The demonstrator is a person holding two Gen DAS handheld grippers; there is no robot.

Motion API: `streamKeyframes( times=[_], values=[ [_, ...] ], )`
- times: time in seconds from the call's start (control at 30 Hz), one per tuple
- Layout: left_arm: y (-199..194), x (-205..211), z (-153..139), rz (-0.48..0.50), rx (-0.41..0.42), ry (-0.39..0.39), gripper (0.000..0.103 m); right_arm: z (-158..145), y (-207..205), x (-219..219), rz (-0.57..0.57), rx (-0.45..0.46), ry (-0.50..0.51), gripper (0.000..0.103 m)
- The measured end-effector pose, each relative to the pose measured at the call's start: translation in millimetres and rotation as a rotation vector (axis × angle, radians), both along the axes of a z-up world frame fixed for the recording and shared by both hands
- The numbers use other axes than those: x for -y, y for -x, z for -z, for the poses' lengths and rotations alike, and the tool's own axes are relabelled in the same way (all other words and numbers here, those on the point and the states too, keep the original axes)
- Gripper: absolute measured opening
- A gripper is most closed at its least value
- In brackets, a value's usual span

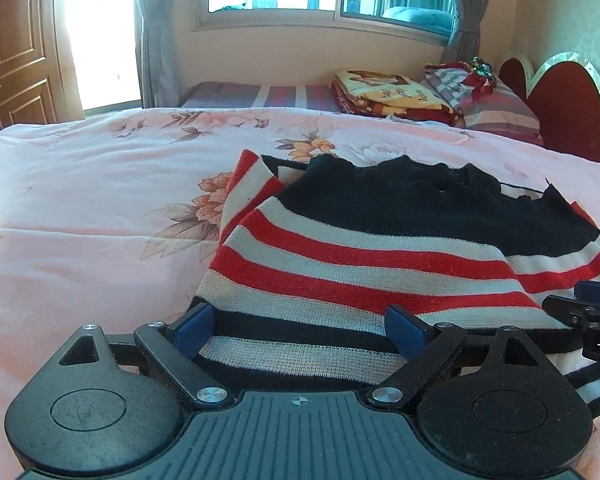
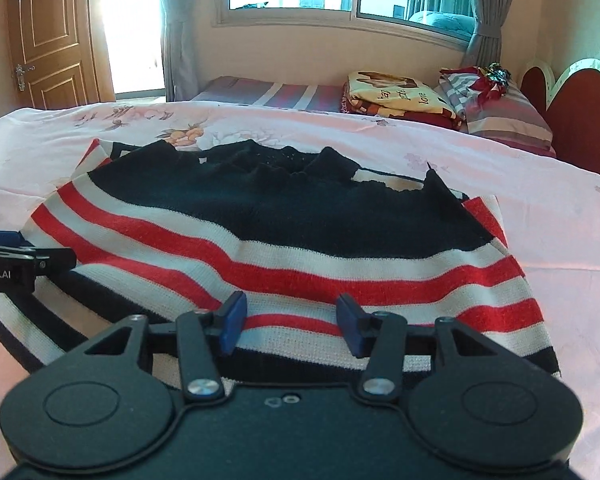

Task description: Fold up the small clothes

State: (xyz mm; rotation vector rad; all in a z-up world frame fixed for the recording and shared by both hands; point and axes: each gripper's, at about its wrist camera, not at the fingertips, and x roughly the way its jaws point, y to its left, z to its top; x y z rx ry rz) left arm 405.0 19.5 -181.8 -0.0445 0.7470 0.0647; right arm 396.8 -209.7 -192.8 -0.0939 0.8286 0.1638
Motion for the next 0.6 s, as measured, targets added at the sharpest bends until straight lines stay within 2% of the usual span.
streamKeyframes(
  times=[0.13,0.23,0.4,0.6],
  values=[
    [3.8,3.2,-12.4,-0.012,0.0,0.013,0.092,-10.0,-0.3,3.5,0.005,-0.012,-0.026,0.052],
    [8.8,5.0,-20.2,-0.008,0.0,0.043,0.092,-19.8,4.6,5.9,0.011,0.009,-0.053,0.062],
    [21.3,13.2,-23.2,0.025,0.002,0.038,0.093,-21.9,12.9,9.2,0.023,0.003,-0.059,0.062],
    [24.7,14.6,-7.0,0.02,-0.048,0.034,0.093,-11.3,24.6,14.7,0.054,-0.022,-0.032,0.062]
  ],
)
